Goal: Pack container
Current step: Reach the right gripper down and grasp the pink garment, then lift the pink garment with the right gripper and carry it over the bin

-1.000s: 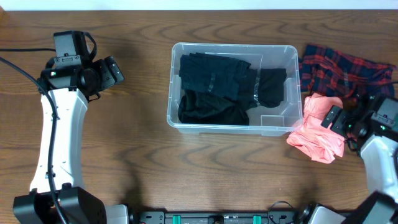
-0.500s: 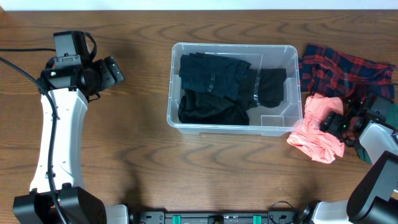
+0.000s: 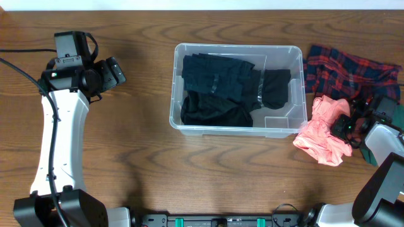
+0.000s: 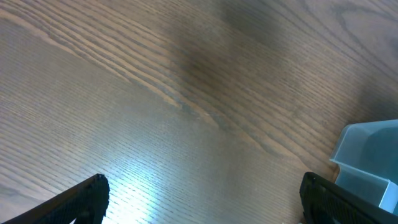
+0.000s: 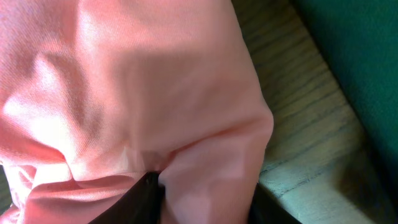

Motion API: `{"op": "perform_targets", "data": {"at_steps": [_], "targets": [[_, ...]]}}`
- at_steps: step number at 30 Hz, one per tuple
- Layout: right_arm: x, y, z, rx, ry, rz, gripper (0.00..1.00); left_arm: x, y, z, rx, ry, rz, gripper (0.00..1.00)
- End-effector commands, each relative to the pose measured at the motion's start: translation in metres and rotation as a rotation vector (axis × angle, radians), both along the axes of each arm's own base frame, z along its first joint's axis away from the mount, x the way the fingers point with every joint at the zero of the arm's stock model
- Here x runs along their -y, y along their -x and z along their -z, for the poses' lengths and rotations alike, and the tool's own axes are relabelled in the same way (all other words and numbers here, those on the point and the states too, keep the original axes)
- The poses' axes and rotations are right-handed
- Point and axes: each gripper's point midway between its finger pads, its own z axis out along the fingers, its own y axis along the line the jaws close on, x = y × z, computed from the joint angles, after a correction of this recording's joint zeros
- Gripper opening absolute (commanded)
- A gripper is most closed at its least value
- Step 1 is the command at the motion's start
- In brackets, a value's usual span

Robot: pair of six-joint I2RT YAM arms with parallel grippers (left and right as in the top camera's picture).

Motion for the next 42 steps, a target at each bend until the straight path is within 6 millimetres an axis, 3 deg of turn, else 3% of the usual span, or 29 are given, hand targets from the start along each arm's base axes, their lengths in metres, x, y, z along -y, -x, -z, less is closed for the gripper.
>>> {"op": "perform_targets", "data": {"at_steps": [1, 7, 12, 17, 22, 26, 30, 34, 38, 42], "targets": [[0.007, 0.006, 0.005, -0.035, 0.026, 0.013, 0.33, -0.004, 0.001, -0.004, 0.007, -0.014, -0.012, 0.98], [0.006, 0.003, 0.002, -0.022, 0.017, 0.016, 0.01, -0.004, 0.001, -0.004, 0.007, -0.014, -0.012, 0.98], [-0.01, -0.011, -0.019, 0.069, -0.08, 0.007, 0.01, -0.004, 0.001, -0.004, 0.007, -0.014, -0.012, 0.98], [-0.034, -0.03, -0.085, 0.234, -0.169, -0.069, 0.01, -0.004, 0.001, -0.004, 0.007, -0.014, -0.012, 0.98], [-0.061, -0.047, -0.18, 0.475, -0.188, -0.157, 0.01, -0.004, 0.001, -0.004, 0.007, -0.013, -0.012, 0.98], [-0.085, -0.047, -0.25, 0.643, -0.173, -0.174, 0.01, -0.004, 0.001, -0.004, 0.007, -0.014, -0.012, 0.98], [-0.119, -0.044, -0.292, 0.766, -0.197, -0.234, 0.01, -0.004, 0.001, -0.004, 0.007, -0.014, -0.012, 0.98], [-0.146, -0.045, -0.304, 0.801, -0.208, -0.276, 0.01, -0.004, 0.001, -0.004, 0.007, -0.013, -0.012, 0.98], [-0.16, -0.056, -0.289, 0.753, -0.185, -0.253, 0.01, -0.004, 0.001, -0.004, 0.007, -0.013, -0.012, 0.98], [-0.188, -0.072, -0.273, 0.713, -0.205, -0.312, 0.01, -0.004, 0.001, -0.004, 0.007, -0.014, -0.012, 0.98]]}}
